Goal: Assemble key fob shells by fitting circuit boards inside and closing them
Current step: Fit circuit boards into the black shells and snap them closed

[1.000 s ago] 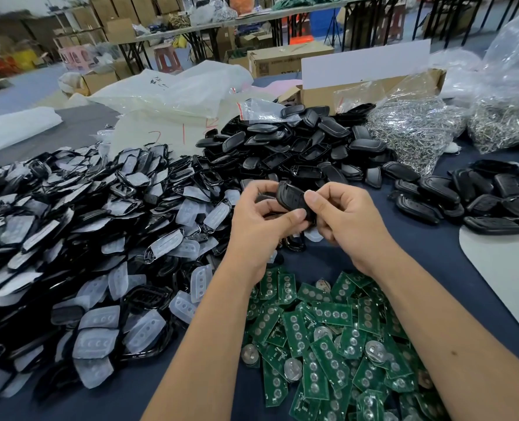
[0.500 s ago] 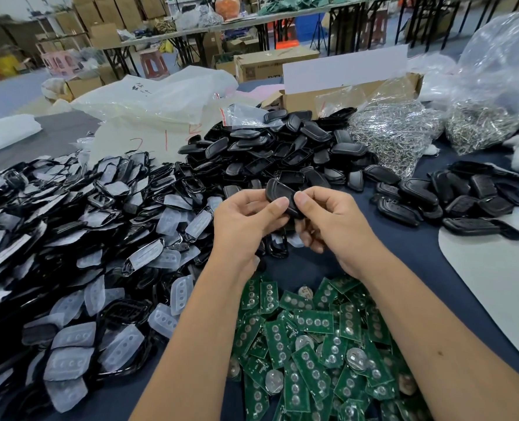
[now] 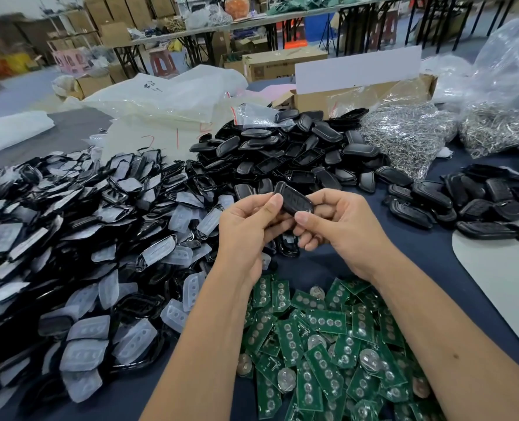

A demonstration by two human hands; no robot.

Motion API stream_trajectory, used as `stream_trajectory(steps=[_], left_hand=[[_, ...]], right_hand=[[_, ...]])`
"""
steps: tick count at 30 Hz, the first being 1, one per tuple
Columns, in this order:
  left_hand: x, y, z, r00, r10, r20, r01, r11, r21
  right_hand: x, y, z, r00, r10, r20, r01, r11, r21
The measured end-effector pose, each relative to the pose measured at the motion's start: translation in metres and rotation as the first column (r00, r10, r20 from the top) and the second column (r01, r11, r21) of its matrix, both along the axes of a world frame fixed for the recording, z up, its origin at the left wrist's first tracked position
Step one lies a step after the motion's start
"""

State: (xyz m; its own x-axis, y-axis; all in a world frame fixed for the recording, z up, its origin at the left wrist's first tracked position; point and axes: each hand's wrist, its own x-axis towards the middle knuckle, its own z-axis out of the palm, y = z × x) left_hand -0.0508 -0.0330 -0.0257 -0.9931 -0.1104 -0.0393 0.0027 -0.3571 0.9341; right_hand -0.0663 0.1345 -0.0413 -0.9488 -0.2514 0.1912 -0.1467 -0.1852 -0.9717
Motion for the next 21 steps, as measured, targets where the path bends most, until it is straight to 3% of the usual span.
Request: stream_trajectory(steps=[7,11,14,16,21], left_hand=[[-0.002,0.001,-0.001,0.997,0.069,0.024,-0.068,0.997,-0.048],[-0.001,0.000,-0.003,0.999,0.040,-0.017,-0.041,0.994,-0.097],[-0.002,-0.002,-0.006,0.989,0.062,-0.131,-0.097,0.957,-0.274],[-0.002,-0.004,-0.006,0.970,0.064,-0.236,-0.155,0.908,-0.390],[-0.003,-0.009,-0.007,0.949,0.053,-0.310,-0.188,0.886,-0.423]], right_hand=[[0.003,-0.004,0.001,1.000,0.025,0.006,-0.026,0.996,0.090],[0.005,-0.005,0.002,0.991,-0.068,-0.117,0.093,0.970,0.224],[0.005,-0.005,0.000,0.953,-0.188,-0.237,0.268,0.889,0.371],[0.005,-0.005,0.000,0.942,-0.222,-0.253,0.309,0.869,0.387],[0.005,-0.004,-0.001,0.949,-0.180,-0.259,0.276,0.870,0.407]])
